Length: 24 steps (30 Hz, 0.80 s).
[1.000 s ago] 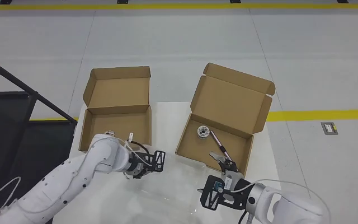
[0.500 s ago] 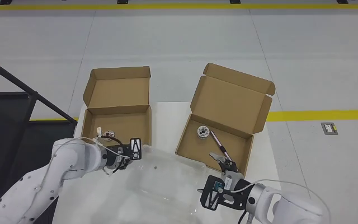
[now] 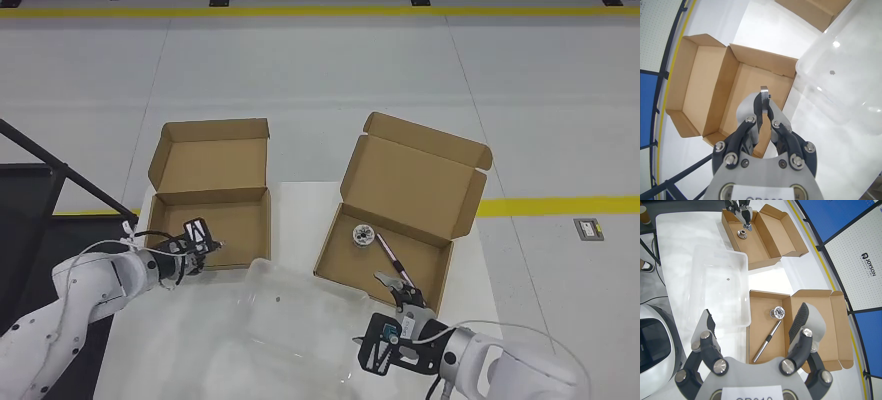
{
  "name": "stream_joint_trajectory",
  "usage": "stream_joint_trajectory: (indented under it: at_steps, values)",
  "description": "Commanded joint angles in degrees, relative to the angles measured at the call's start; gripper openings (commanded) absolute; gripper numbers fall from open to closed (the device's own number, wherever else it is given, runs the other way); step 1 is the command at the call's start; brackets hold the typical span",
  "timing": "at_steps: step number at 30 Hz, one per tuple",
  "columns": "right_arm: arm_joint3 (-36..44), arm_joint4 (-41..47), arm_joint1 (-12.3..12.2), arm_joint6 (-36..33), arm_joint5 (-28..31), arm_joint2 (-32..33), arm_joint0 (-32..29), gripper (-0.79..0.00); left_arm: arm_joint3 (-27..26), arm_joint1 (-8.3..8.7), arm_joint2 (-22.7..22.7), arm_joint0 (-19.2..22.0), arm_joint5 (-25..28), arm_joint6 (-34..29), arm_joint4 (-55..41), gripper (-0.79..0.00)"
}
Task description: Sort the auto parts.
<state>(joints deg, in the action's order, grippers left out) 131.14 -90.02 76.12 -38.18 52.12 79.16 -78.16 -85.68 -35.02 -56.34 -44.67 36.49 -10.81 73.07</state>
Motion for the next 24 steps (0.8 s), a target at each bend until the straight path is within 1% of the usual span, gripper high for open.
stream_joint_trajectory:
  at_steps: [1, 7, 11, 15, 24]
  values:
    - [0.00, 0.00, 0.00, 0.00, 0.01, 0.01, -0.01, 0.000, 2.30, -0.60, 0.66, 0.71, -0.06, 1.15, -0.57, -0.785]
    - [0.00, 0.00, 0.00, 0.00, 0.01, 0.01, -0.01, 0.000, 9.12, -2.95, 4.13, 4.50, 0.90, 2.61, 1.09, -0.785]
    - [0.00, 0.00, 0.00, 0.00, 0.01, 0.01, -0.01, 0.000, 14.44, -5.03, 6.98, 8.11, 1.55, 4.67, 2.20, -0.785]
    - [0.00, 0.00, 0.00, 0.00, 0.01, 0.01, -0.01, 0.000, 19.05, -7.32, 9.76, 11.55, 0.60, 5.85, 3.28, -0.785]
    - [0.00, 0.00, 0.00, 0.00, 0.01, 0.01, -0.01, 0.000, 19.05, -7.32, 9.76, 11.55, 0.60, 5.85, 3.28, -0.785]
